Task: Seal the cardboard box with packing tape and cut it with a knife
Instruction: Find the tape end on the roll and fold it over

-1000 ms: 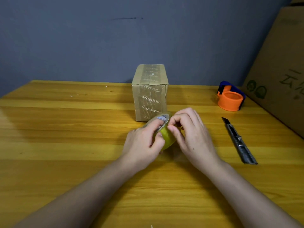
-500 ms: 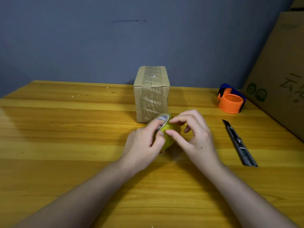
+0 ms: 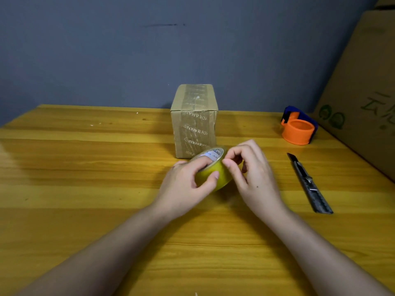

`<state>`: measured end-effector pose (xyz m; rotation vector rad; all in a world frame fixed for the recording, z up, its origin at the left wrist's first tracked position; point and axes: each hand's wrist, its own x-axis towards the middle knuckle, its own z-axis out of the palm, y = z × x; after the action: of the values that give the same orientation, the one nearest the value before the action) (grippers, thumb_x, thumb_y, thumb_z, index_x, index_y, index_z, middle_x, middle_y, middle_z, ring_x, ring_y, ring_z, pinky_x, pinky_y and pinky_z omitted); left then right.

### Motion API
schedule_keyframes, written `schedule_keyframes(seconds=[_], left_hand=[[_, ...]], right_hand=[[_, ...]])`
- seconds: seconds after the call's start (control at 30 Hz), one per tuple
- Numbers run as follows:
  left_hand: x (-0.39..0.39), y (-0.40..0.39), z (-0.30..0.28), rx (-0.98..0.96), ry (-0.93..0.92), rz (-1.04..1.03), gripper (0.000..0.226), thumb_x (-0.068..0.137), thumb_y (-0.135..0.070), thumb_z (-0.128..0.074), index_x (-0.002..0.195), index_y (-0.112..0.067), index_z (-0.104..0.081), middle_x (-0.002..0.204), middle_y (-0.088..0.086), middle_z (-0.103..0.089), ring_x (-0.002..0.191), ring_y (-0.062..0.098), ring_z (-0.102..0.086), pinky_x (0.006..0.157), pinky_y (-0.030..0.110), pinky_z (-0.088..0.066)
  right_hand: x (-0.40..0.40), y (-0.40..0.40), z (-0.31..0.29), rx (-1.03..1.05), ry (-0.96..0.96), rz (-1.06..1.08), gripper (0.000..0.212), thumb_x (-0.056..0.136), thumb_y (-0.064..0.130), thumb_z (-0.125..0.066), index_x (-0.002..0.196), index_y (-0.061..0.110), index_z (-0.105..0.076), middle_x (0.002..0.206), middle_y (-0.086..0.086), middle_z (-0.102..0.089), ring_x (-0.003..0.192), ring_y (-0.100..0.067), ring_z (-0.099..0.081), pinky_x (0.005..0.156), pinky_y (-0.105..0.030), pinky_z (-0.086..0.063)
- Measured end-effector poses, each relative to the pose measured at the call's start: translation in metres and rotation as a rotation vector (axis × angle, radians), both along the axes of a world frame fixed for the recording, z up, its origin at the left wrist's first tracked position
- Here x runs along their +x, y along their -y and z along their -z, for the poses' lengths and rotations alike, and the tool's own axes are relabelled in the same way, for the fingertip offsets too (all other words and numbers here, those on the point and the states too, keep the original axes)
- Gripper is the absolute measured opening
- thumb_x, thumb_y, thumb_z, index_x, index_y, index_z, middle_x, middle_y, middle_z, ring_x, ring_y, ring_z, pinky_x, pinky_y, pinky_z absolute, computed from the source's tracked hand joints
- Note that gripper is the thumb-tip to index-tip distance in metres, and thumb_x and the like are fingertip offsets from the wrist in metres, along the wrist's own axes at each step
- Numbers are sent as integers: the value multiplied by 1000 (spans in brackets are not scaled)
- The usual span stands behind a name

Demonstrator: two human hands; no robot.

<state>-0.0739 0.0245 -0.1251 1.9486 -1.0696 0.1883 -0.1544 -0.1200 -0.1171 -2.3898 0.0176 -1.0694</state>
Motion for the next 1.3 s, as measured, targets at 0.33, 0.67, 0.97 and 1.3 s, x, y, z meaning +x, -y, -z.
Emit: schedule_keyframes(seconds=[0.33,0.67,0.97,1.3], left_hand=[[8,4,0,-131,-218,82,33,81,-47,-47,83,-14,-54,74,13,-57,71,39,-55,64,53,-50],[6,3,2,-195,-303,137,27,80,-42,-49,86,-16,-57,76,7,-60,78,37,-57,71,56,-49],[10,2,3,-173,-295,263,13,77,-33,-58,86,-23,-60,82,-9,-63,79,3,-57,77,28,-47],[8,3,2,-217,-297,274,7,81,-28,-60,88,-28,-60,84,-17,-63,80,-4,-55,75,18,-45]], right_hand=[[-3,-7,-1,-131,80,-14,15,90,25,-56,88,10,-61,92,-3,-56,88,-14,-53,77,-20,-41],[-2,-10,0,-24,185,-14,10,83,17,-70,88,10,-66,92,1,-68,87,-11,-59,74,-19,-42],[-2,-6,-2,181,166,-4,30,86,16,-64,93,40,-49,90,4,-67,82,-16,-63,68,-31,-49],[1,-6,-1,132,140,-89,24,83,21,-62,104,29,-53,93,6,-60,86,-18,-58,69,-29,-47]])
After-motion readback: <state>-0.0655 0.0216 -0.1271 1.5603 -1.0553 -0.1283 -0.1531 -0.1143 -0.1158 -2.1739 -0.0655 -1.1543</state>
